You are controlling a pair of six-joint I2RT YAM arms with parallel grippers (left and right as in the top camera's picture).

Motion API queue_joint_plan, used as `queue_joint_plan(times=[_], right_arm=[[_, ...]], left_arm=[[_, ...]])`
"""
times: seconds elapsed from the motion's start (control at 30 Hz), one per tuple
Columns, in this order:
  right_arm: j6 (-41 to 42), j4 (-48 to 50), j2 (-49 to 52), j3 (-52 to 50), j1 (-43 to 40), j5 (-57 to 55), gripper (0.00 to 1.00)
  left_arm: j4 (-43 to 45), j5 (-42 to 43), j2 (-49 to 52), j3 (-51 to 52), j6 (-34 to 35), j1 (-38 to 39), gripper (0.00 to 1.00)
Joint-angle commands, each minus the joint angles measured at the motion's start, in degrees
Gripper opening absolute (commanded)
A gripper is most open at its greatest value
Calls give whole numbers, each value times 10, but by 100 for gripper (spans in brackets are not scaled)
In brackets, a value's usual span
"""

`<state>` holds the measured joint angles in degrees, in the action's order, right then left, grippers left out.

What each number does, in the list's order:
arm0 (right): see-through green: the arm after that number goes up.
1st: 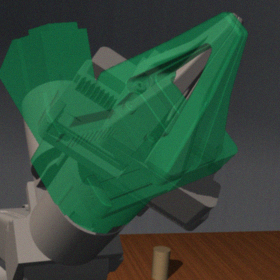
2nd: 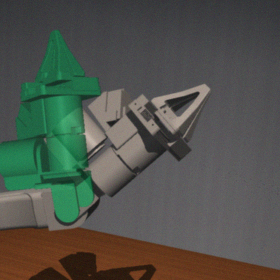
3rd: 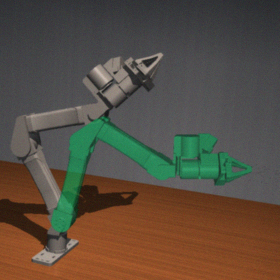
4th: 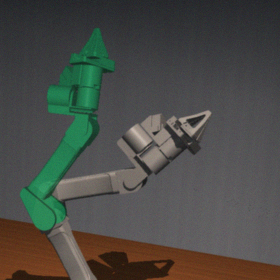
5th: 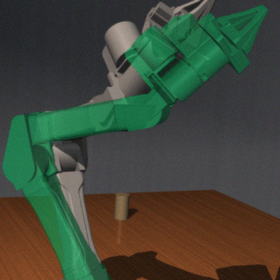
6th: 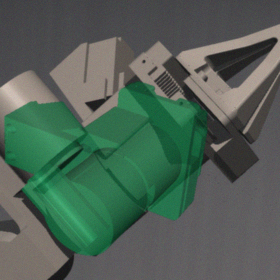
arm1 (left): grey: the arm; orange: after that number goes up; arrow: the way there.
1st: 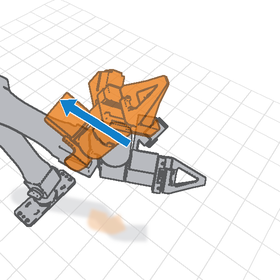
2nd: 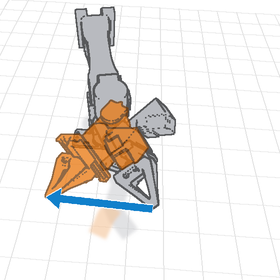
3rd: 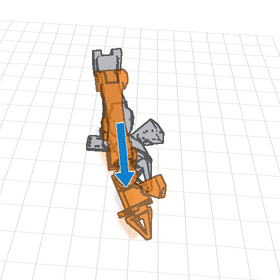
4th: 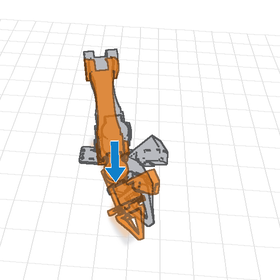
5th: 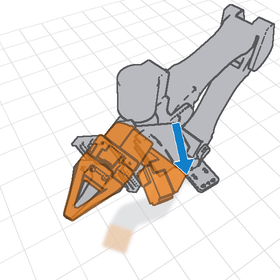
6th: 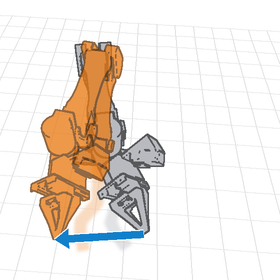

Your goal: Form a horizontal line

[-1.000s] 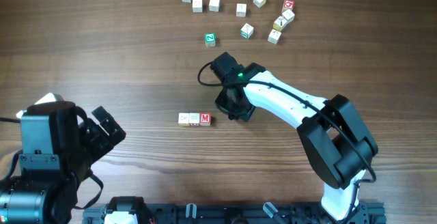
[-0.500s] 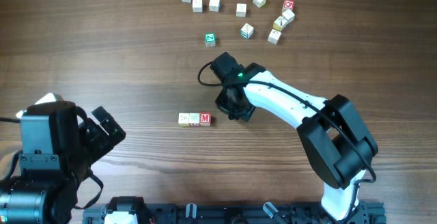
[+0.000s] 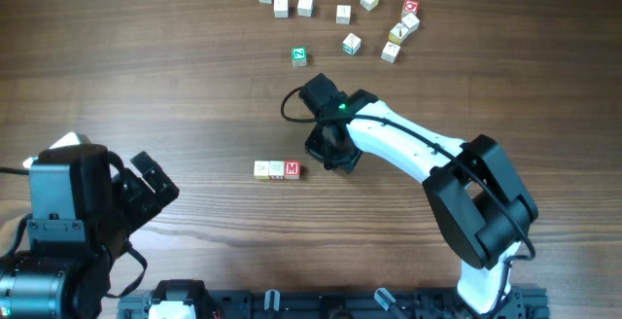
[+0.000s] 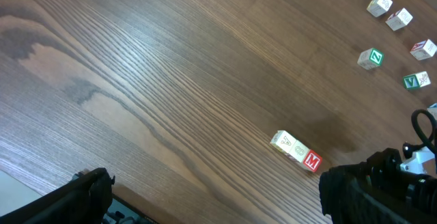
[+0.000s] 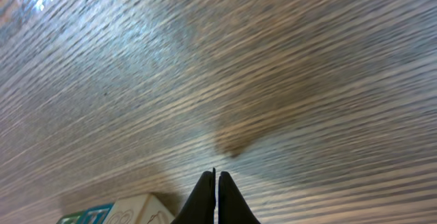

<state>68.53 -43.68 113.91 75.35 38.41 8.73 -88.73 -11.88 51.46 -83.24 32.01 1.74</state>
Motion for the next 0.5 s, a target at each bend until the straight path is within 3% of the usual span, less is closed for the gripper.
queue_joint_plan(times=[0.0, 0.47], right_arm=[[5, 6, 10, -4, 0, 45, 5], [7, 21, 10, -4, 0, 121, 5]], left_arm=[[1, 5, -1, -2, -1, -4, 100], [1, 5, -1, -2, -1, -4, 100]])
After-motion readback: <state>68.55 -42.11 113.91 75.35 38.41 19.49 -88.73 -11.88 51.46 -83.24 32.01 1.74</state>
